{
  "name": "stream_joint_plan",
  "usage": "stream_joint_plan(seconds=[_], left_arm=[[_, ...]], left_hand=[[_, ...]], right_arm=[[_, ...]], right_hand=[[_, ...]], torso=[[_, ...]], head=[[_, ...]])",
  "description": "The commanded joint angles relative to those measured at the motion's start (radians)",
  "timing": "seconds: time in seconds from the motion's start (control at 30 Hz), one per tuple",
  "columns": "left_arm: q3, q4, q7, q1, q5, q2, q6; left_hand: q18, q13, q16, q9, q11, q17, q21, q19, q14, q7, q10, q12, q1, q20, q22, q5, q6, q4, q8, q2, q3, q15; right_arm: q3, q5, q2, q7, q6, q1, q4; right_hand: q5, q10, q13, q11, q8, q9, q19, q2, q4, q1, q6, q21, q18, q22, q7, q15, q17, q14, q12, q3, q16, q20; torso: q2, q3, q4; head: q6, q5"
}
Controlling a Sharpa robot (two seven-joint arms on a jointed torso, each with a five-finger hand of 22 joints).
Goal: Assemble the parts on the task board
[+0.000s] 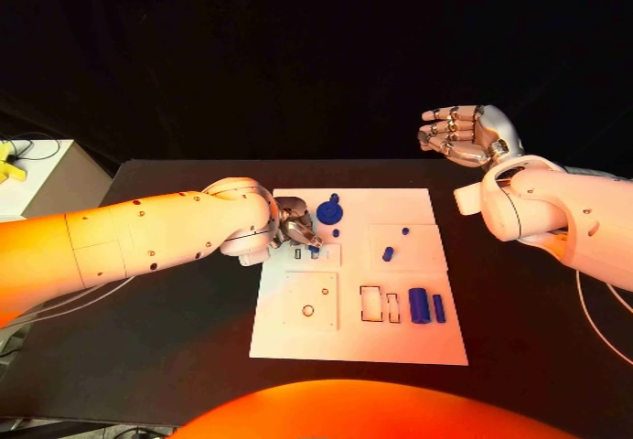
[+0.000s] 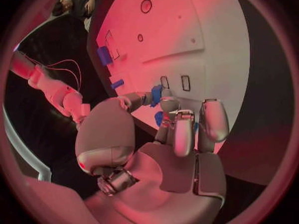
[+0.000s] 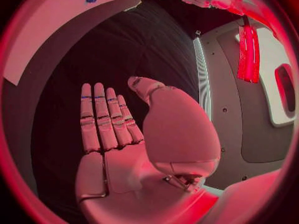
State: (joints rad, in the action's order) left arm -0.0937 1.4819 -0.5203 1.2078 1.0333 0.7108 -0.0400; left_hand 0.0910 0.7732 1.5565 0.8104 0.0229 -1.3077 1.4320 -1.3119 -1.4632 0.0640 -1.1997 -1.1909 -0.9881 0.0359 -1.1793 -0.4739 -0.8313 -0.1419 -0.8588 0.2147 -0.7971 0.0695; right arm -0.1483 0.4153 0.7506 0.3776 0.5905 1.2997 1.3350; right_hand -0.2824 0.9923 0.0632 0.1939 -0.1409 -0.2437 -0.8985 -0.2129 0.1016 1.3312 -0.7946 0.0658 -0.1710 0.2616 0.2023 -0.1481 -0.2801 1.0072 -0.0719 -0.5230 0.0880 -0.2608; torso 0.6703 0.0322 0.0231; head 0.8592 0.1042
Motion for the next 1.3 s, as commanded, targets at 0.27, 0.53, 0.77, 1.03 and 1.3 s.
stream_joint_plan(seconds=[0.27, 0.53, 0.77, 1.03, 1.3], left_arm=[[-0.001, 0.005, 0.009, -0.011, 0.023, 0.001, 0.013], [-0.001, 0.01, 0.009, -0.014, 0.023, 0.005, 0.012], [-0.001, 0.01, 0.009, -0.017, 0.023, 0.006, 0.011], [-0.002, 0.007, 0.008, -0.019, 0.033, 0.003, 0.006], [-0.002, 0.004, 0.008, -0.026, 0.04, 0.0, 0.002]], left_hand=[[-0.008, -0.009, 0.005, 0.002, 0.001, -0.232, 0.006, -0.009, -0.097, -0.015, -0.002, 0.005, -0.002, 0.001, -0.001, -0.004, -0.022, 0.203, -0.007, -0.011, -0.202, 0.008], [-0.008, -0.016, 0.004, 0.003, 0.001, -0.229, 0.006, -0.009, -0.096, -0.016, 0.001, 0.009, -0.002, 0.0, -0.001, -0.002, -0.022, 0.203, -0.007, -0.012, -0.203, 0.008], [-0.008, -0.019, 0.004, 0.003, 0.002, -0.228, 0.006, -0.01, -0.095, -0.016, 0.002, 0.011, -0.002, -0.001, -0.002, 0.0, -0.021, 0.202, -0.006, -0.013, -0.205, 0.009], [-0.009, -0.02, 0.004, 0.003, 0.002, -0.227, 0.006, -0.01, -0.095, -0.016, 0.002, 0.012, -0.002, -0.001, -0.002, 0.001, -0.021, 0.202, -0.006, -0.014, -0.205, 0.009], [-0.009, -0.02, 0.004, 0.003, 0.002, -0.227, 0.006, -0.01, -0.095, -0.016, 0.002, 0.012, -0.002, -0.001, -0.002, 0.001, -0.021, 0.202, -0.006, -0.014, -0.205, 0.009]], right_arm=[[-0.001, 0.009, -0.001, 0.004, -0.027, 0.0, -0.002], [-0.002, 0.011, -0.001, 0.002, -0.036, 0.0, -0.003], [-0.003, 0.015, -0.001, 0.002, -0.043, -0.001, -0.004], [-0.004, 0.016, -0.001, 0.0, -0.05, -0.002, -0.004], [-0.004, 0.021, -0.001, 0.003, -0.053, -0.004, -0.006]], right_hand=[[0.004, -0.006, -0.001, 0.002, 0.006, 0.003, -0.002, 0.003, -0.007, -0.011, 0.008, -0.003, -0.012, -0.008, 0.046, -0.005, 0.004, -0.005, 0.007, 0.005, -0.004, -0.002], [0.004, -0.007, -0.001, 0.004, 0.009, 0.005, 0.003, 0.007, -0.007, -0.017, 0.011, -0.004, -0.011, -0.019, 0.05, -0.009, 0.01, -0.004, 0.009, 0.009, -0.008, -0.005], [0.005, -0.009, -0.001, 0.006, 0.011, 0.007, 0.007, 0.008, -0.007, -0.019, 0.012, -0.005, -0.011, -0.025, 0.051, -0.01, 0.013, -0.005, 0.01, 0.012, -0.01, -0.007], [0.006, -0.01, -0.001, 0.007, 0.011, 0.007, 0.01, 0.009, -0.007, -0.022, 0.011, -0.005, -0.011, -0.03, 0.052, -0.011, 0.015, -0.005, 0.01, 0.014, -0.012, -0.008], [0.006, -0.011, -0.001, 0.008, 0.012, 0.008, 0.013, 0.01, -0.007, -0.024, 0.01, -0.005, -0.011, -0.036, 0.054, -0.012, 0.018, -0.005, 0.01, 0.017, -0.014, -0.009]], torso=[[0.0, -0.0019, -0.0002], [-0.001, -0.0015, -0.0008], [-0.001, -0.0009, 0.0006], [0.0, -0.0004, 0.001], [0.0, 0.0, 0.0011]], head=[[0.007, 0.0], [0.01, 0.0], [0.01, 0.001], [0.013, 0.002], [0.013, -0.001]])
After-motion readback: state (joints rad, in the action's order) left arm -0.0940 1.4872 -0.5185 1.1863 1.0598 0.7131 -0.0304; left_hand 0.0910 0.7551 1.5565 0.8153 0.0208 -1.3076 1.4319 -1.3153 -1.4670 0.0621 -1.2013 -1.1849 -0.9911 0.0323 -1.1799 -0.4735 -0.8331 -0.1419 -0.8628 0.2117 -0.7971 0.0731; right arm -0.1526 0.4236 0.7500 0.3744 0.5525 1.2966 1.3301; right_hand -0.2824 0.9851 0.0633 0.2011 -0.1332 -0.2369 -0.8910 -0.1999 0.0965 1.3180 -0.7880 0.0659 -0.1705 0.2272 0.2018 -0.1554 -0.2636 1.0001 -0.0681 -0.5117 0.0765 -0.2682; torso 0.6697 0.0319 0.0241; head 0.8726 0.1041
